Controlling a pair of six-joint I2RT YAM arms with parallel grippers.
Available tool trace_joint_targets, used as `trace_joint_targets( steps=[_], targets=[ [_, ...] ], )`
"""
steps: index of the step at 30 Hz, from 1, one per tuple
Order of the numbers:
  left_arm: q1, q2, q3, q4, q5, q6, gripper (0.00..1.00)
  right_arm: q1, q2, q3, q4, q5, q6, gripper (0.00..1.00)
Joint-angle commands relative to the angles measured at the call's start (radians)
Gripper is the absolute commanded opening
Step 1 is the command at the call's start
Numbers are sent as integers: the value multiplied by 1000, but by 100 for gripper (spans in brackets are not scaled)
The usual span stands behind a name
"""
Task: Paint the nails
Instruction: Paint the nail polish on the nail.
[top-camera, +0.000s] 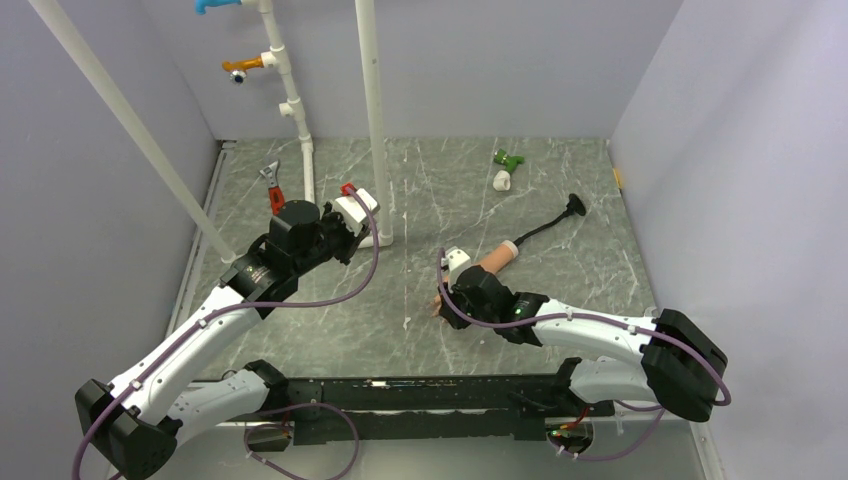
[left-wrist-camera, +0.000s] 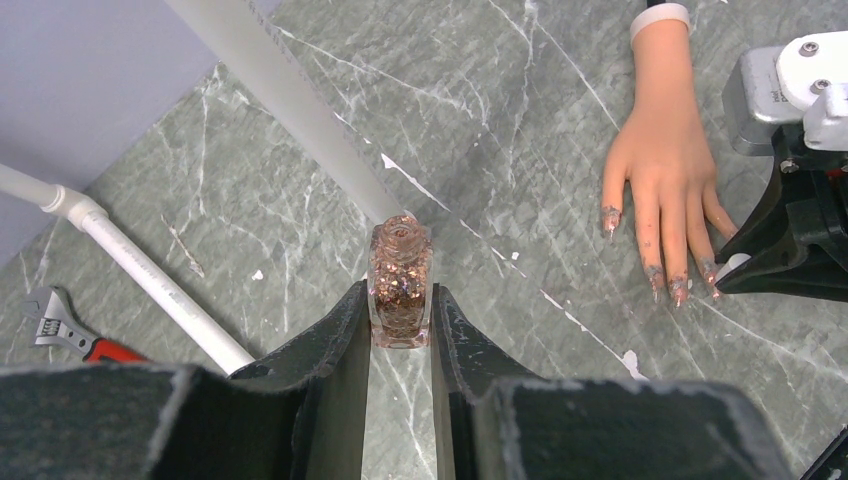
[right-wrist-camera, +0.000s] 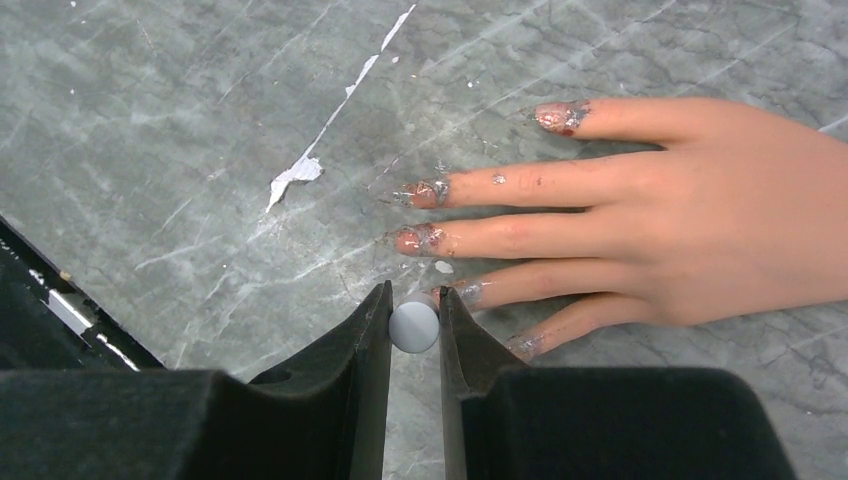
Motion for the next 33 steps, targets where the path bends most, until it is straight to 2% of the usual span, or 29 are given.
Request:
trace_joint_targets(
  steps=[1,10,18,33],
  targets=[
    [3,0,45,23,13,7,0,-1,-8,10,43,-24,-6,0],
    [2,-6,44,26,10,8,0,-1,-42,14,46,-50,-33,0],
    [2,-12,43,29,21,9,0,-1,-104,1,44,18,-29,0],
    [2,-23,42,29,31,11,0,-1,-33,-4,46,17,-17,0]
  ],
)
